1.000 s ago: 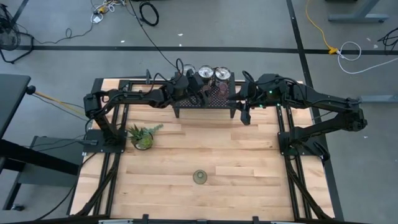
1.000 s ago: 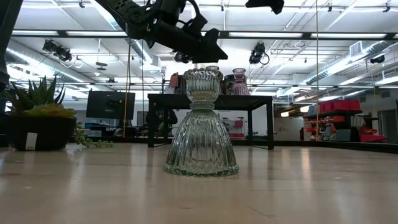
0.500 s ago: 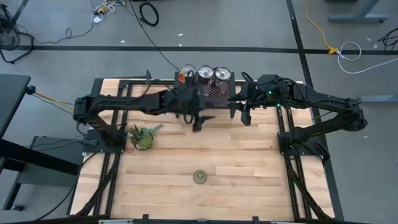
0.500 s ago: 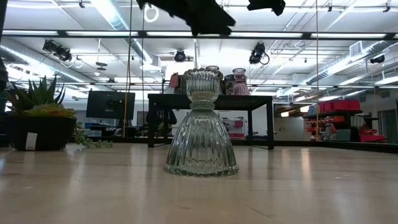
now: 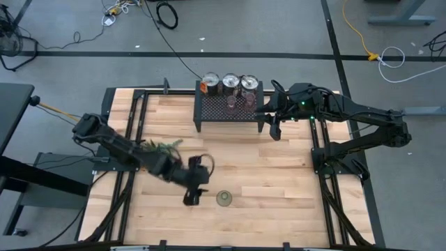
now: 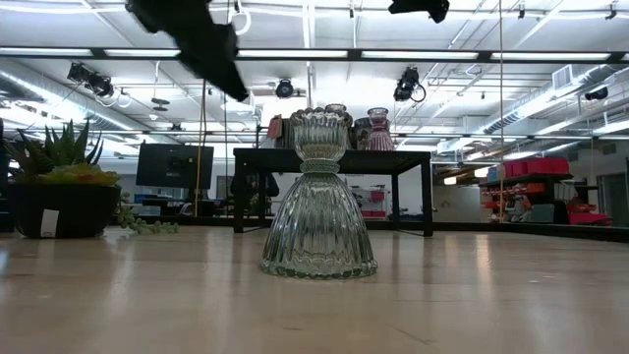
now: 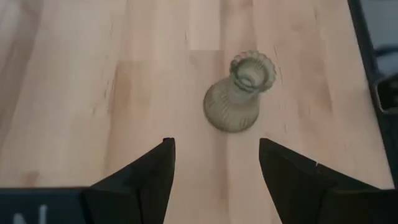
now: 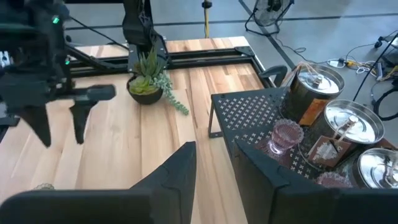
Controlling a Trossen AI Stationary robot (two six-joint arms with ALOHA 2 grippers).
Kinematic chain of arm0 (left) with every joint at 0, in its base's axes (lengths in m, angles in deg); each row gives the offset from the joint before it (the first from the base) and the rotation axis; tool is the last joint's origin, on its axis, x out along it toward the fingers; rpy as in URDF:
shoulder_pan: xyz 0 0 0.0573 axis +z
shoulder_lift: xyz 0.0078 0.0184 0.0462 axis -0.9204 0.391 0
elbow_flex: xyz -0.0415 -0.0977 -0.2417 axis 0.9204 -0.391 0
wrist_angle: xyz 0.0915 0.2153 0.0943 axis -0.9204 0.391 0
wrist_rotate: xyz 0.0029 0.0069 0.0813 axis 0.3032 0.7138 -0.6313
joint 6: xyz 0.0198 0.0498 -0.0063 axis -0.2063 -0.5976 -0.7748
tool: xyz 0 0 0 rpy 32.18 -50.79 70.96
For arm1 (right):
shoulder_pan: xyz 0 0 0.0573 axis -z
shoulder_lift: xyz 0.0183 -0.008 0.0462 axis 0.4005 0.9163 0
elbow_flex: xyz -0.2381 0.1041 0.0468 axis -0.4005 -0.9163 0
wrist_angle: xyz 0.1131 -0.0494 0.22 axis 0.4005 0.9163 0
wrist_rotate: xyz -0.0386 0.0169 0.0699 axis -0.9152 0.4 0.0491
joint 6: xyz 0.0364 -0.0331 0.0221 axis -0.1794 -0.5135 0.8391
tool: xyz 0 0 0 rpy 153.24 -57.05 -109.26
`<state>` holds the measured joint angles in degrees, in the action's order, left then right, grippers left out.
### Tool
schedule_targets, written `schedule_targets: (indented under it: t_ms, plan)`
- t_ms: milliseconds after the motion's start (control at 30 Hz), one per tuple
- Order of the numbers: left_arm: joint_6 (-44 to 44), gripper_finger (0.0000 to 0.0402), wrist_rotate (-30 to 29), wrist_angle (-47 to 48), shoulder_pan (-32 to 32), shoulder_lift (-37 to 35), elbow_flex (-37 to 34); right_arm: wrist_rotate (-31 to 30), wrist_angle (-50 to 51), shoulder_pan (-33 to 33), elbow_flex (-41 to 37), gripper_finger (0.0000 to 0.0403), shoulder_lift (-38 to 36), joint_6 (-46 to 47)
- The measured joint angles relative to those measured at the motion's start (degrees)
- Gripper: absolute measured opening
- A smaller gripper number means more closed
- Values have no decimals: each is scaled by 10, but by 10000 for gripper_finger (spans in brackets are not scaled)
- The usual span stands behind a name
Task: Pick & Place candle stick holders
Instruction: Put the green glass candle holder on the shelf
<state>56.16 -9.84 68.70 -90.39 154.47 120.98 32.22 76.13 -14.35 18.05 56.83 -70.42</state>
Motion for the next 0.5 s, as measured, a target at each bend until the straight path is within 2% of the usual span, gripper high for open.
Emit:
schedule_targets:
  t_ms: [200, 333, 500]
  plan:
    - [39, 236, -98, -238, -86, 0, -95, 0, 0, 0, 0, 107, 0, 2]
    - [79, 236, -164, -307, -111, 0, -150, 0, 0, 0, 0, 107, 0, 3]
    - [102, 236, -190, -392, -113, 18, -188, 1, 0, 0, 0, 107, 0, 5]
